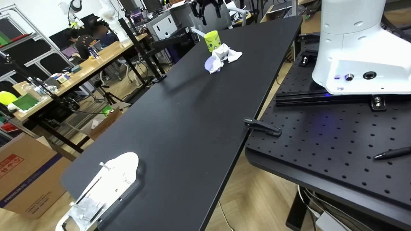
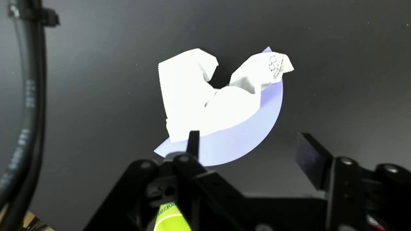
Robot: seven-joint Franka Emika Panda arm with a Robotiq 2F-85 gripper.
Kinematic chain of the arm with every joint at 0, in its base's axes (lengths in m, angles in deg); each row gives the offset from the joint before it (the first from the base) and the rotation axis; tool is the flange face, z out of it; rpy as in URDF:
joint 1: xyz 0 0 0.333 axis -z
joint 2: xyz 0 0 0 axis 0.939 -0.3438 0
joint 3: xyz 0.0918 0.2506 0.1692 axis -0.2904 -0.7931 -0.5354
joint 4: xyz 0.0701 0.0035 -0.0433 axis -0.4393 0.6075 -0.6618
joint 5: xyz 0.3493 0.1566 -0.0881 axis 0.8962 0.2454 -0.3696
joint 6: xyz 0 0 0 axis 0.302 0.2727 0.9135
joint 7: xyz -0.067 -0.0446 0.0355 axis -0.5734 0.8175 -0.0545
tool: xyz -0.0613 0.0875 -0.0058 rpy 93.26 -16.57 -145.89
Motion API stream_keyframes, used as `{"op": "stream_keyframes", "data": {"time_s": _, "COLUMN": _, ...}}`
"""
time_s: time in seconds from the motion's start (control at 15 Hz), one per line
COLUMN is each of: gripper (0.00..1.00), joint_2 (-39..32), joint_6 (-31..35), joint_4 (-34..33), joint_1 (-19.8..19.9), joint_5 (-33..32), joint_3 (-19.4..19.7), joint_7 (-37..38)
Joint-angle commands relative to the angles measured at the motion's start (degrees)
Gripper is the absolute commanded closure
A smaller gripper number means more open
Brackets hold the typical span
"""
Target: Take the white cloth off the black stand and put it on the table
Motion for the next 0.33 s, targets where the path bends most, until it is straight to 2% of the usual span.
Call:
{"op": "stream_keyframes", "data": {"time_s": 0.0, "gripper": 0.0, "joint_2": 6.5, "joint_6": -5.2, "joint_4": 2.2, "joint_1": -0.7, "joint_5": 0.4, "joint_3": -0.5, "joint_7": 3.5}}
{"op": "stream_keyframes", "data": {"time_s": 0.27, "gripper": 0.0, "joint_2": 12.5, "joint_6": -5.1, "joint_4": 4.2, "joint_1": 0.7, "joint_5": -2.2, "joint_3": -1.9, "joint_7": 12.2}}
